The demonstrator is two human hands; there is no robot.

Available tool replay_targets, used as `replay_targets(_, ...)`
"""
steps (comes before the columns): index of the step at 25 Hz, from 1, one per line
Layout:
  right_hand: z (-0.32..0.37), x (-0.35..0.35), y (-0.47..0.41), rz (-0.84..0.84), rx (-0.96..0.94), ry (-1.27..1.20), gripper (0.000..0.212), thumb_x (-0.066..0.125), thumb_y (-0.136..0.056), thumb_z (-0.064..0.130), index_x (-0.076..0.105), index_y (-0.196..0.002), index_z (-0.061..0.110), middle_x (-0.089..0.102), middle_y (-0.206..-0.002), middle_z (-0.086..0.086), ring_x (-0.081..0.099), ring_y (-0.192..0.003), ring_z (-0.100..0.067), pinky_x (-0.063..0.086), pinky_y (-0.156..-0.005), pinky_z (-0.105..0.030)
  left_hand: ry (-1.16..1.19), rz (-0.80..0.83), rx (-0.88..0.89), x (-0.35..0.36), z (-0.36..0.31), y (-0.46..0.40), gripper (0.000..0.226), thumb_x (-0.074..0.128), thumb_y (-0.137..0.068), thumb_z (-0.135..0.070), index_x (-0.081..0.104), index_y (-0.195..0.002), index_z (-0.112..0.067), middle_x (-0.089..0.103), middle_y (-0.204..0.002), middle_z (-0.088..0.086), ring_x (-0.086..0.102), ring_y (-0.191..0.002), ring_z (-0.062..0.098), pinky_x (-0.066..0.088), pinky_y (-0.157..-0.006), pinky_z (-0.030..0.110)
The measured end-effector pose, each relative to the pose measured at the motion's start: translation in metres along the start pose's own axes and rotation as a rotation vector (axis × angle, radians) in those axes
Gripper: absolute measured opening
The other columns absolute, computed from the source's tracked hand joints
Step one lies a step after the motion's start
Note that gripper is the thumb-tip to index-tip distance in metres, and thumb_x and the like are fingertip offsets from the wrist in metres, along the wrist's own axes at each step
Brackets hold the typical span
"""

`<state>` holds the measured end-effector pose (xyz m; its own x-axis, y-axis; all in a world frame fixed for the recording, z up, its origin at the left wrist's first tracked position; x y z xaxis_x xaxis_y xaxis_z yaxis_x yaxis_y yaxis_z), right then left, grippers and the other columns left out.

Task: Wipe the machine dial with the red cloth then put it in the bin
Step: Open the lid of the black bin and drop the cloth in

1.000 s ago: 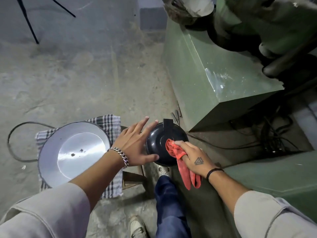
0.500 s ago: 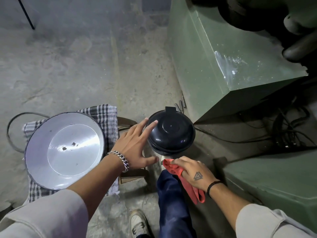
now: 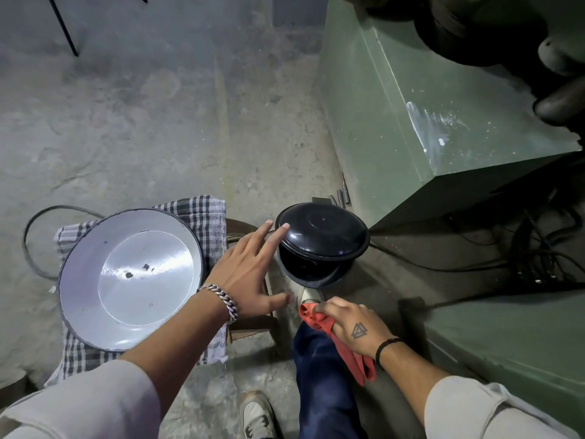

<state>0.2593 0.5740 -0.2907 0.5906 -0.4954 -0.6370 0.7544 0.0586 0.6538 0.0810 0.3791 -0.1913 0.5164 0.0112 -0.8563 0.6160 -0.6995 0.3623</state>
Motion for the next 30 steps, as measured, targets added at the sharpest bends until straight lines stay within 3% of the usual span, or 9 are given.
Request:
replay_targets(7, -0.001, -0.015, -0.029, -0.067, 0.021, -0.064, 0.054, 0.055, -0.101, 0.019, 0.059, -0.143, 0.053, 0.059, -0.143, 0.017, 0.07, -0.122, -0.033, 0.057, -0.1, -0.046, -0.011, 0.018, 0.001, 0.013, 0.006, -0.003, 0.131, 0.066, -0.077, -0.083, -0.026, -0.165, -0.051, -0.008, -0.184, -0.005, 0.013, -0.168, 0.028, 0.035, -0.127, 0.058)
replay_targets(9, -0.003, -0.026, -0.039, -0.07, 0.082, -0.18, 0.038, 0.054, -0.1, 0.04, 0.067, -0.134, 0.051, 0.065, -0.135, 0.017, 0.07, -0.118, -0.026, 0.056, -0.103, -0.044, -0.008, 0.011, 0.006, 0.02, 0.008, -0.004, 0.13, 0.064, -0.077, -0.084, -0.025, -0.166, -0.05, -0.007, -0.184, -0.005, 0.014, -0.167, 0.027, 0.034, -0.128, 0.056)
replay_targets(11, -0.007, -0.035, -0.054, -0.088, 0.124, -0.318, 0.04, 0.049, -0.094, 0.057, 0.075, -0.122, 0.047, 0.07, -0.131, 0.015, 0.069, -0.118, -0.02, 0.054, -0.106, -0.037, -0.012, 0.01, 0.01, 0.03, 0.011, -0.006, 0.13, 0.064, -0.076, -0.084, -0.023, -0.167, -0.049, -0.007, -0.184, -0.004, 0.017, -0.166, 0.028, 0.035, -0.128, 0.055)
replay_targets(13, -0.007, -0.04, -0.073, -0.091, 0.108, -0.299, 0.036, 0.055, -0.1, 0.037, 0.078, -0.127, 0.039, 0.066, -0.145, 0.009, 0.066, -0.127, -0.025, 0.05, -0.107, -0.031, -0.009, 0.018, 0.011, 0.039, 0.016, -0.006, 0.131, 0.065, -0.075, -0.083, -0.023, -0.167, -0.05, -0.005, -0.184, -0.002, 0.019, -0.166, 0.029, 0.036, -0.127, 0.055)
replay_targets(15, -0.008, -0.039, -0.094, -0.1, 0.086, -0.162, 0.041, 0.057, -0.104, 0.018, 0.076, -0.137, 0.034, 0.056, -0.162, 0.004, 0.061, -0.137, -0.034, 0.049, -0.114, -0.035, -0.004, 0.016, 0.014, 0.049, 0.021, -0.007, 0.132, 0.065, -0.074, -0.083, -0.023, -0.167, -0.051, -0.004, -0.185, -0.002, 0.019, -0.166, 0.029, 0.036, -0.127, 0.055)
replay_targets(17, -0.008, -0.037, -0.116, -0.096, 0.048, -0.046, 0.048, 0.055, -0.108, 0.013, 0.071, -0.15, 0.03, 0.041, -0.177, 0.002, 0.054, -0.146, -0.038, 0.043, -0.124, -0.039, -0.009, 0.018, 0.02, 0.058, 0.027, -0.011, 0.132, 0.065, -0.074, -0.085, -0.023, -0.167, -0.051, -0.004, -0.185, -0.003, 0.018, -0.166, 0.028, 0.035, -0.127, 0.054)
replay_targets(20, -0.01, -0.032, -0.142, -0.069, 0.053, -0.024, 0.054, 0.052, -0.113, 0.014, 0.056, -0.165, 0.029, 0.024, -0.185, 0.0, 0.037, -0.161, -0.042, 0.036, -0.13, -0.047, -0.017, 0.006, 0.02, 0.068, 0.033, -0.018, 0.132, 0.064, -0.073, -0.086, -0.022, -0.167, -0.052, -0.005, -0.184, -0.003, 0.017, -0.167, 0.027, 0.035, -0.128, 0.054)
replay_targets(23, -0.015, -0.024, -0.157, -0.032, 0.066, 0.091, 0.07, 0.056, -0.105, 0.005, 0.047, -0.169, 0.032, 0.01, -0.188, 0.003, 0.027, -0.164, -0.045, 0.036, -0.13, -0.055, -0.024, 0.001, 0.033, 0.075, 0.036, -0.026, 0.132, 0.063, -0.073, -0.087, -0.023, -0.167, -0.052, -0.007, -0.184, -0.003, 0.015, -0.167, 0.027, 0.034, -0.128, 0.053)
replay_targets(30, 0.0, -0.036, -0.135, -0.118, 0.1, 0.121, 0.07, 0.062, -0.104, 0.036, 0.042, -0.171, 0.04, 0.021, -0.185, 0.009, 0.038, -0.162, -0.032, 0.035, -0.13, -0.053, -0.054, 0.033, 0.02, 0.056, 0.031, -0.024, 0.13, 0.059, -0.073, -0.088, -0.021, -0.167, -0.051, -0.008, -0.184, -0.002, 0.012, -0.168, 0.026, 0.029, -0.131, 0.05)
Point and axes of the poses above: each hand's wrist, its own y-axis away from the middle knuckle, its own x-axis out of the palm, z = x × y, the point moved 4 cm from there along -y, towards the middle knuckle
